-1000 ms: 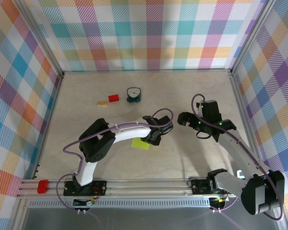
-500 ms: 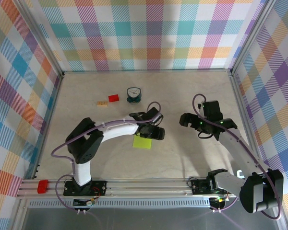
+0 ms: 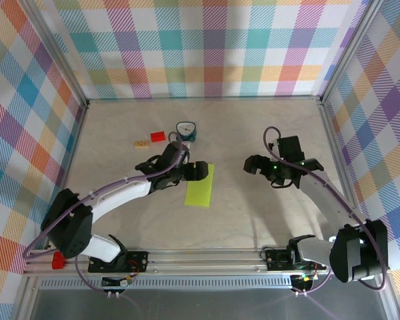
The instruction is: Fold a paper plane with a square sheet of paper (fold left side to right side)
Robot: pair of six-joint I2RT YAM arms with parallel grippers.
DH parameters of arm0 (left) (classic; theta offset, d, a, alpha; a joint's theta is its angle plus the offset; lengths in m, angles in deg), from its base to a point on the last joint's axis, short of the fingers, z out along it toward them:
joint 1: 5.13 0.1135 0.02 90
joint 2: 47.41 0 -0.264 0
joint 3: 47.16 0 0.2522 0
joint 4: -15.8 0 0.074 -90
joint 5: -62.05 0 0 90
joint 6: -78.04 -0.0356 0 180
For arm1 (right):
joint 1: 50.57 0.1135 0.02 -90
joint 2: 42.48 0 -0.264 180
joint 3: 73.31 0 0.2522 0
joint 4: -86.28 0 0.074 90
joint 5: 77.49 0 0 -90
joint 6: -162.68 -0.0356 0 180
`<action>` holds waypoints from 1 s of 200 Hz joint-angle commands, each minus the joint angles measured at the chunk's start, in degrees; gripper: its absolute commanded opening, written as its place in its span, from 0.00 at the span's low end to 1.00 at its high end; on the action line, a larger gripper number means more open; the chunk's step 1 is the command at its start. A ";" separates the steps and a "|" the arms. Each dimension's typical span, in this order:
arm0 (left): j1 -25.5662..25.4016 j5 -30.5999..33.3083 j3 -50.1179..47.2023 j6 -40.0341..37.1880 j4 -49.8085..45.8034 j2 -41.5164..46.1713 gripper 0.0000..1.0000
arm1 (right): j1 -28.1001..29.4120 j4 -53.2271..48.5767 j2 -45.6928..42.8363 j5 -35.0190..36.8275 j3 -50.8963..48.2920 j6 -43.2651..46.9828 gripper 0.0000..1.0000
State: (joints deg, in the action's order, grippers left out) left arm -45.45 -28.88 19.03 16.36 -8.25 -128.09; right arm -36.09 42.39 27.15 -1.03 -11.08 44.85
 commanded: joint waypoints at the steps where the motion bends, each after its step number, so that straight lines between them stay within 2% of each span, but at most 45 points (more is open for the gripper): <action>1: 1.19 3.44 -3.87 -1.50 2.74 6.30 0.82 | 3.23 4.05 3.73 -3.63 1.88 -2.40 0.92; 21: 2.19 7.14 -8.99 -1.44 3.86 12.04 0.91 | 7.04 7.58 8.60 -5.26 3.07 -4.18 0.88; 40: 3.98 7.70 -12.35 -0.53 3.03 16.24 0.95 | 10.47 12.47 12.87 -7.82 3.65 -6.76 0.81; 92: 9.73 0.17 -17.98 4.28 7.28 18.29 0.97 | 17.25 22.54 24.09 -12.67 5.97 -12.50 0.65; 152: 11.83 -4.00 -19.82 6.22 9.61 15.55 0.97 | 18.57 25.80 33.10 -13.98 9.88 -13.02 0.37; 200: 12.14 -6.54 -19.13 6.31 9.70 12.86 0.96 | 18.55 24.01 38.13 -13.18 11.30 -11.37 0.26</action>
State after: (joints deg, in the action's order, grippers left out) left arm -34.08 -33.10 -0.27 21.95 0.17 -114.24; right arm -17.58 66.87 62.95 -13.53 -1.07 32.37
